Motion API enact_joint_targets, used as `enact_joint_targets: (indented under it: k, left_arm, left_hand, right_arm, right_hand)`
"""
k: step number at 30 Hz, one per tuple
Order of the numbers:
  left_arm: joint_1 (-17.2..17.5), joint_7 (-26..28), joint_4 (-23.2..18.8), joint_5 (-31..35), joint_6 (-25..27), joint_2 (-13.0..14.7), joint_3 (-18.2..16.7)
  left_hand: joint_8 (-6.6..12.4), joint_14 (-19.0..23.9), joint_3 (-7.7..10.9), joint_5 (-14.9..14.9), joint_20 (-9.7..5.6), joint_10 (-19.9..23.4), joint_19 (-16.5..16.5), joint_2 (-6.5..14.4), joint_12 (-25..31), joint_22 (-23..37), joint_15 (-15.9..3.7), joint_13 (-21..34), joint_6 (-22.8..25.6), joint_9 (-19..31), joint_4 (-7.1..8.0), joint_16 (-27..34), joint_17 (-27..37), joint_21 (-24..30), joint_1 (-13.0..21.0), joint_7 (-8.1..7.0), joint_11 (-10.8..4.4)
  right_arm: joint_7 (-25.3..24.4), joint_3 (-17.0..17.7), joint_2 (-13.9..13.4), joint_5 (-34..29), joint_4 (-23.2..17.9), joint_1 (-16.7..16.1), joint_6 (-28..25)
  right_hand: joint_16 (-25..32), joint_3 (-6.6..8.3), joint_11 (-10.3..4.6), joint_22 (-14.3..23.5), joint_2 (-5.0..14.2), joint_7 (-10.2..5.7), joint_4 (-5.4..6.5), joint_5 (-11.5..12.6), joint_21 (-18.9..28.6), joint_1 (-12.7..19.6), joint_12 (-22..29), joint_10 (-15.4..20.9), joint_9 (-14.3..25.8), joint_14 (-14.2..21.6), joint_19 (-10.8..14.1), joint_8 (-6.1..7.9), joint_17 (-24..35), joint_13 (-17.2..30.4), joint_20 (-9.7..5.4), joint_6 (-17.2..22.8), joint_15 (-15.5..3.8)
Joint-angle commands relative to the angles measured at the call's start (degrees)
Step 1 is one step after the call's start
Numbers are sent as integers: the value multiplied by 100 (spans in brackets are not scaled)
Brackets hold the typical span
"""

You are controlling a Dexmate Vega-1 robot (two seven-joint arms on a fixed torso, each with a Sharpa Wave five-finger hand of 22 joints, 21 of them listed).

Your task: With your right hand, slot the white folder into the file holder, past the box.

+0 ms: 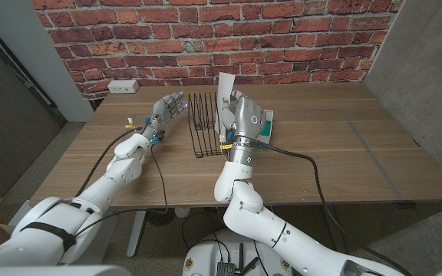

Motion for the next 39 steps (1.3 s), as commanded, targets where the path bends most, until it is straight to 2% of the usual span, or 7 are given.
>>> enact_joint_targets:
  k: [1,7,12,20,28,31,39]
  left_arm:
    - [-115,-52,153,18,3,-56,27]
    - [-197,-101,269,31,-13,-97,40]
    - [-250,-114,343,46,-15,-123,50]
    - [-325,-172,477,48,-48,-168,50]
    - [-347,-192,537,49,-71,-182,40]
    - [-356,-195,554,49,-99,-183,30]
    - [-317,-117,448,71,-43,-131,29]
  left_hand:
    - [26,66,54,40,-318,59,57,152,14,18,-256,12,34,10,1,23,3,16,17,8,8]
    - [25,65,54,40,-318,57,60,153,13,19,-251,12,36,10,2,23,3,17,16,10,8]
    - [23,62,54,39,-318,62,62,152,15,19,-254,12,31,10,2,21,3,17,14,8,5]
    - [25,60,57,40,-317,52,58,156,10,19,-254,12,38,10,3,20,3,16,15,11,6]
    - [25,63,59,40,-317,58,59,158,13,19,-250,13,40,11,2,22,2,16,17,11,19]
    - [25,60,59,40,-316,56,59,158,12,19,-246,13,41,11,2,20,2,16,17,14,10]
    - [25,58,59,40,-317,55,58,155,11,18,-247,12,44,11,-1,20,1,16,18,10,4]
  right_arm:
    - [163,-34,-114,-35,-196,-110,1]
    - [187,17,-214,-54,-358,-221,47]
    - [269,22,-222,-60,-399,-235,72]
    - [436,0,-165,-75,-397,-154,54]
    - [518,19,-209,-50,-399,-85,217]
    - [589,37,-236,-35,-458,-88,233]
    - [701,84,-339,4,-600,-115,403]
  right_hand:
    - [-33,-71,45,15,-13,32,18,0,12,-140,-15,-41,12,-44,9,-23,18,-1,68,-33,-118]
    - [-46,-131,117,8,-77,62,48,12,4,-293,-31,-137,4,-82,20,-90,27,-27,101,-162,-116]
    - [-66,-206,153,3,-147,172,88,16,-15,-471,-40,-245,-4,-133,11,-147,28,-48,152,-260,-87]
    - [-145,-406,394,-8,-284,304,145,25,-103,-860,-66,-651,-28,-395,-61,-372,10,-119,307,-641,-3]
    - [-258,-602,577,-18,-333,429,206,37,-273,-1279,-37,-1034,-59,-878,-220,-598,39,-224,526,-948,304]
    - [-308,-665,675,-24,-354,494,220,35,-345,-1423,-41,-1164,-73,-1041,-268,-682,28,-267,628,-1081,492]
    - [-355,-739,753,-30,-374,575,263,23,-428,-1625,-27,-1242,-86,-1163,-318,-738,4,-315,766,-1156,672]
